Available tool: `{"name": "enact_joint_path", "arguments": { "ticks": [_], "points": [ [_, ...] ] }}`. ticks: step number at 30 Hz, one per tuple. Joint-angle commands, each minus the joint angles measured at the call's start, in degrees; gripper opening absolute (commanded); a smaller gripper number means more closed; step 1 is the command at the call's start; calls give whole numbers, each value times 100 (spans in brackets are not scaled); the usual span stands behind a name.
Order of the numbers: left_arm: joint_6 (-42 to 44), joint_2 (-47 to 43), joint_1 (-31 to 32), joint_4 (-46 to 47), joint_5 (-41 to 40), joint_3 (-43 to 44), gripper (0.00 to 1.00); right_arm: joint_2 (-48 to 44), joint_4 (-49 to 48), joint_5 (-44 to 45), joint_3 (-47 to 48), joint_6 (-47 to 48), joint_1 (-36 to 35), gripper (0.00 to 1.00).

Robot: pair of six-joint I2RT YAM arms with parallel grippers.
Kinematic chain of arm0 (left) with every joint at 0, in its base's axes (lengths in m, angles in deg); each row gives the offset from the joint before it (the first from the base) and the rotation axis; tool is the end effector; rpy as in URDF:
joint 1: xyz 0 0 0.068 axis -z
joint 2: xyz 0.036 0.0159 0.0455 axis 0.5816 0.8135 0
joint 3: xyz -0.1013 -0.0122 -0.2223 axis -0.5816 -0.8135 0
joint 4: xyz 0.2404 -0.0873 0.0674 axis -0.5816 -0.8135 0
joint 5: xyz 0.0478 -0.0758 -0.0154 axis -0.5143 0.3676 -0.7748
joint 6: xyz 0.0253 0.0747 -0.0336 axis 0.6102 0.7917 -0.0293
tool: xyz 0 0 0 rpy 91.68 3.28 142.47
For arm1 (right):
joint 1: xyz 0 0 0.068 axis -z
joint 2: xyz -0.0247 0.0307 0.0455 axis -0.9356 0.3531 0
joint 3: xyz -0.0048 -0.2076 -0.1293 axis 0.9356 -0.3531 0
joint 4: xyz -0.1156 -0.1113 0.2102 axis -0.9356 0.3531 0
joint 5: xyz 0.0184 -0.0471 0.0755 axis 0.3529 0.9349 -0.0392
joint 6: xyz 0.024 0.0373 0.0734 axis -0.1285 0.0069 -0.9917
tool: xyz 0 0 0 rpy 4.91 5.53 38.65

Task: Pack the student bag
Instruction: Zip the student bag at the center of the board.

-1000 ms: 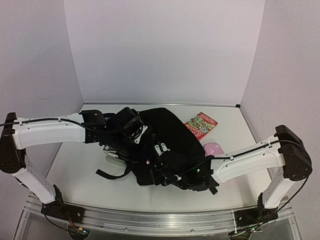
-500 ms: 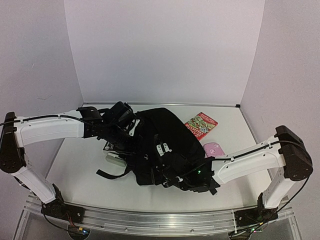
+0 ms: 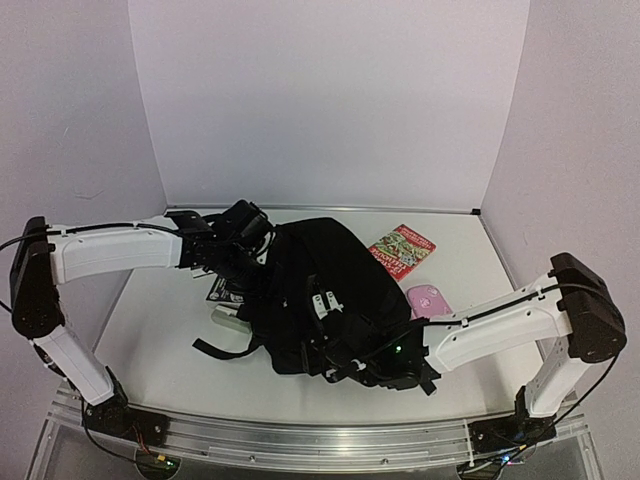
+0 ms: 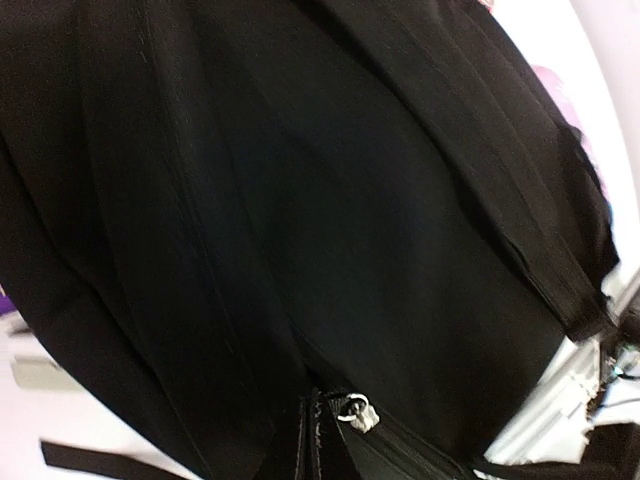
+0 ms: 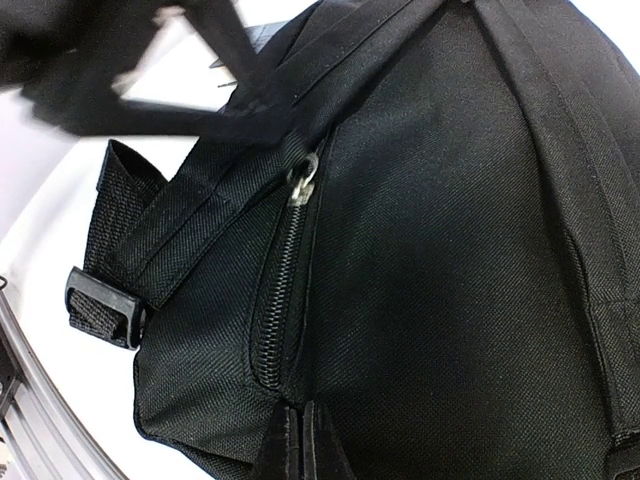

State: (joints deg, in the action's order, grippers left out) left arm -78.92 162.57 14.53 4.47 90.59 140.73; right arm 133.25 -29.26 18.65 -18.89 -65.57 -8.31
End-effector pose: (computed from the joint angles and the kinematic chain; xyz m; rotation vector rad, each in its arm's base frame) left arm 0.2285 -0.2800 0.1943 0.4573 2.6368 -0.5818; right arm 0.1181 0.3864 0.1450 -0.5545 2.1188 0.6627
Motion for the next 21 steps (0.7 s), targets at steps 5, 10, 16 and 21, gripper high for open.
{"name": "enact_joint_path", "arguments": {
  "ticks": [5,10,16,21],
  "points": [
    [678,476,-297,522,-1031,701,0,-128,141,63,2,-125,-167,0],
    [881,574,-387,593,-1540,860,0,-117,136,71,-12,-162,-192,0],
    [977,726,-559,667,-1526,964,0,-95,127,93,1,-187,-217,0],
    [962,830,-605,664,-1455,1037,0,-111,109,111,-6,-193,-234,0]
  ]
}}
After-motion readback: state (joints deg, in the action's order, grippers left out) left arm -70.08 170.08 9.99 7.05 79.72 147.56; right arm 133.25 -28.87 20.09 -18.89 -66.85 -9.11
